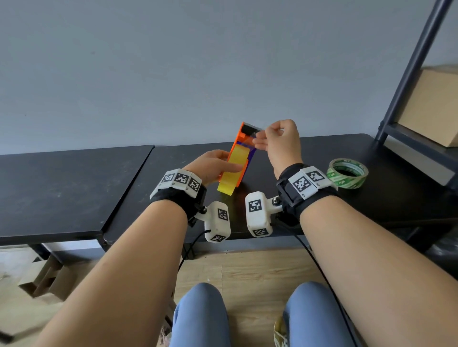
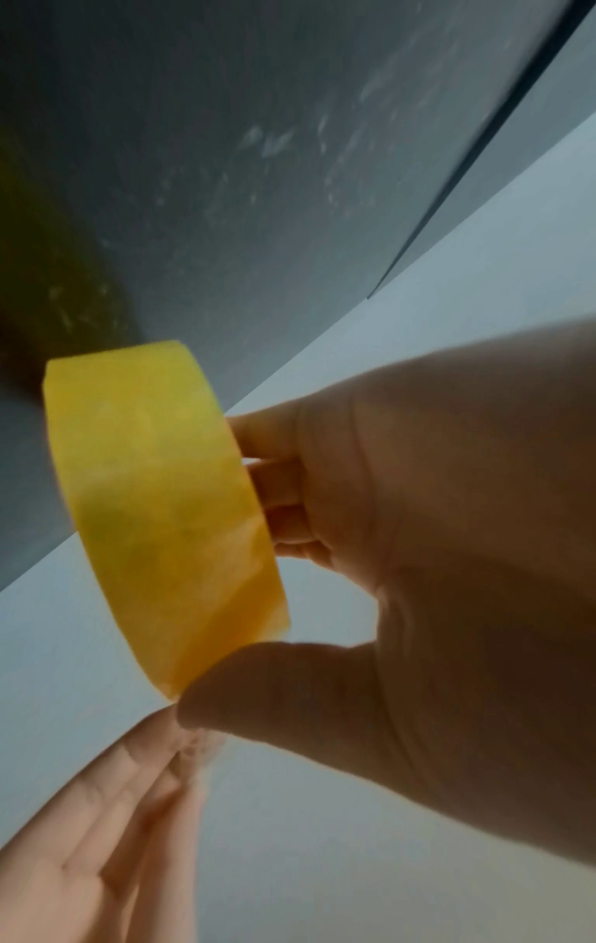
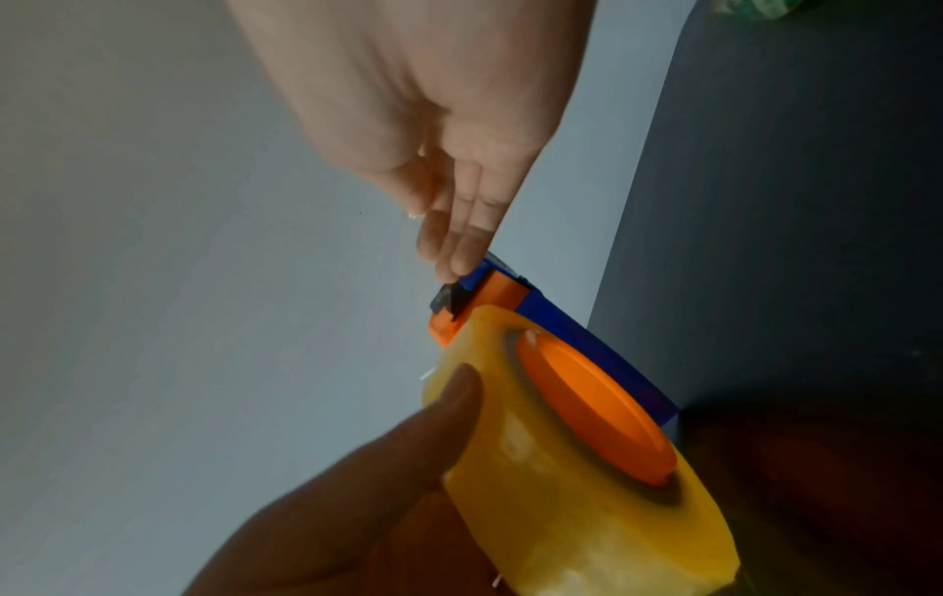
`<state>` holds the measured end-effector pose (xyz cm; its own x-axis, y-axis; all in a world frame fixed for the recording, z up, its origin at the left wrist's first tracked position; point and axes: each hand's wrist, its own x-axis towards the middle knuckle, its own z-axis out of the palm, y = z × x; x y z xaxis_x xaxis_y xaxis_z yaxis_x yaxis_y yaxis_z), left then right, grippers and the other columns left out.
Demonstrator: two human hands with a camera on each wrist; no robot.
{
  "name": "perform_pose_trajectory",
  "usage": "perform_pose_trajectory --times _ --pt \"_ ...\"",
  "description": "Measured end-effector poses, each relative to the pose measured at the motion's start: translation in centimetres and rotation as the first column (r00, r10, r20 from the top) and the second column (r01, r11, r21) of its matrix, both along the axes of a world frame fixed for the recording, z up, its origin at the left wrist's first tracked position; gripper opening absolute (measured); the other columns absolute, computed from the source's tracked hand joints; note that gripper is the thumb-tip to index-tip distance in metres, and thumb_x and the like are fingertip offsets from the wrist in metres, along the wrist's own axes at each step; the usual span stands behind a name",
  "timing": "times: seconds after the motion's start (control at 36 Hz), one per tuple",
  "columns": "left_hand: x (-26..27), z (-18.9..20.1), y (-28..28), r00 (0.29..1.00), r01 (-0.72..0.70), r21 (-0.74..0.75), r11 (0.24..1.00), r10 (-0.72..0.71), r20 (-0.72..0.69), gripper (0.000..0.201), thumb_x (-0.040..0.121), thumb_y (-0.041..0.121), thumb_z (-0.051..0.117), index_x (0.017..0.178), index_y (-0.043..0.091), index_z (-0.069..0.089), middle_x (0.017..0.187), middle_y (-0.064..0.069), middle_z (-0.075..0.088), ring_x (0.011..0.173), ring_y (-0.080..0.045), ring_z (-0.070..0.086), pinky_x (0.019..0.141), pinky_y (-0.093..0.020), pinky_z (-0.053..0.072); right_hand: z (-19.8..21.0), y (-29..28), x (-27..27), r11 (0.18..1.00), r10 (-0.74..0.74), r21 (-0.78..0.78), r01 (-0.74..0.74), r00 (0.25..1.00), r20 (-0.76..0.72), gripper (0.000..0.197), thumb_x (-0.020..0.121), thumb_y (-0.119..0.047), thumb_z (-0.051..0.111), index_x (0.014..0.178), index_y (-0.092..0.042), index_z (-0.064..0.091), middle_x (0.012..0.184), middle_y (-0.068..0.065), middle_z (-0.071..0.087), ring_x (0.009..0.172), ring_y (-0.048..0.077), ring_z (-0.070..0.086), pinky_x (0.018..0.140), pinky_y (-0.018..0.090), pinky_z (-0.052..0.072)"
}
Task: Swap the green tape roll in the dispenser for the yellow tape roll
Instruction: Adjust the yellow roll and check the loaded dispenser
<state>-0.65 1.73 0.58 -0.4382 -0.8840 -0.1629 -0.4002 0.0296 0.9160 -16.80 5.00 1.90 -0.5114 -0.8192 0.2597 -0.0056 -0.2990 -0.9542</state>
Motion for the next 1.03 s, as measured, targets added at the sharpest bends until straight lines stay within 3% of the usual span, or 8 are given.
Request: perform_pose_trajectory --times 0.14,0.31,0.47,0.58,0.64,0.81,0.92,1.03 --pt "0.1 0.0 0.5 0.999 0.031 -0.013 0.999 -0.031 0.025 0.024 0.082 0.014 0.073 0.102 0.024 0.065 0.112 -0.006 0.070 0.113 -0.029 0.065 0.108 -0.046 0.044 0.3 -0.2 -0.7 0.998 -0.065 -0.033 0.062 0.993 -0.102 0.020 0.088 0.006 0.040 0.094 -0.013 0.045 0.080 0.007 0.067 0.068 0.012 0.066 0.070 0.027 0.057" --pt "0.2 0.1 1.3 0.999 0.049 0.024 0.999 -0.049 0.015 0.031 0.069 0.030 0.075 0.099 0.022 0.068 0.107 -0.008 0.073 0.104 -0.029 0.068 0.106 -0.054 0.045 0.2 -0.2 -1.3 0.989 -0.145 -0.020 0.144 0.981 -0.128 0.019 0.086 -0.002 0.057 0.095 -0.017 0.051 0.073 -0.008 0.068 0.062 -0.003 0.061 0.057 0.016 0.046" --pt "0.3 0.2 1.6 1.000 0.009 0.006 1.000 -0.009 0.021 0.030 0.079 0.032 0.076 0.103 0.015 0.068 0.111 -0.012 0.072 0.106 -0.033 0.068 0.103 -0.052 0.048 0.4 0.4 -1.4 0.992 -0.125 0.025 0.127 0.991 -0.055 0.020 0.088 0.001 0.052 0.097 -0.017 0.052 0.083 -0.002 0.068 0.072 0.007 0.068 0.049 0.014 0.047" --pt "0.1 0.0 1.6 0.998 -0.034 -0.034 0.999 0.036 0.057 0.057 0.063 0.053 0.078 0.103 0.013 0.070 0.107 -0.009 0.074 0.107 -0.032 0.068 0.102 -0.052 0.049 0.7 0.5 -1.5 0.987 -0.154 0.050 0.155 0.988 -0.033 0.024 0.085 0.003 0.048 0.100 -0.015 0.055 0.076 -0.006 0.063 0.072 0.010 0.065 0.042 0.009 0.042" --pt "0.0 0.0 1.5 0.996 -0.051 -0.054 0.997 0.055 0.073 0.059 0.058 0.060 0.077 0.099 0.017 0.071 0.105 -0.008 0.075 0.104 -0.030 0.069 0.101 -0.051 0.050 0.6 0.5 -1.6 0.985 -0.163 0.060 0.165 0.986 -0.039 0.024 0.084 0.003 0.046 0.100 -0.013 0.055 0.076 -0.005 0.063 0.075 0.014 0.065 0.047 0.013 0.046" --pt "-0.4 0.1 1.6 0.989 -0.077 -0.116 0.990 0.091 0.120 0.049 0.073 0.062 0.070 0.103 0.023 0.071 0.105 -0.001 0.073 0.101 -0.021 0.068 0.098 -0.045 0.051 0.0 0.3 -1.8 0.977 -0.188 0.088 0.192 0.981 -0.055 0.023 0.082 -0.002 0.043 0.097 -0.014 0.055 0.081 0.000 0.067 0.091 0.024 0.071 0.079 0.039 0.057" --pt "-0.9 0.3 1.7 0.984 -0.097 -0.152 0.984 0.117 0.134 0.048 0.083 0.056 0.064 0.112 0.019 0.069 0.107 -0.001 0.069 0.092 -0.014 0.063 0.079 -0.028 0.049 0.0 0.2 -1.9 0.972 -0.210 0.094 0.215 0.976 -0.057 0.022 0.082 -0.003 0.044 0.098 -0.013 0.057 0.088 0.005 0.069 0.090 0.024 0.071 0.078 0.037 0.057" --pt "-1.2 0.2 1.7 0.976 -0.121 -0.153 0.981 0.146 0.160 0.051 0.084 0.055 0.063 0.116 0.016 0.067 0.109 -0.003 0.067 0.100 -0.020 0.062 0.083 -0.031 0.047 -0.1 0.2 -2.0 0.966 -0.236 0.095 0.240 0.970 -0.059 0.024 0.084 -0.003 0.044 0.101 -0.009 0.059 0.098 0.008 0.070 0.085 0.018 0.071 0.066 0.027 0.054"
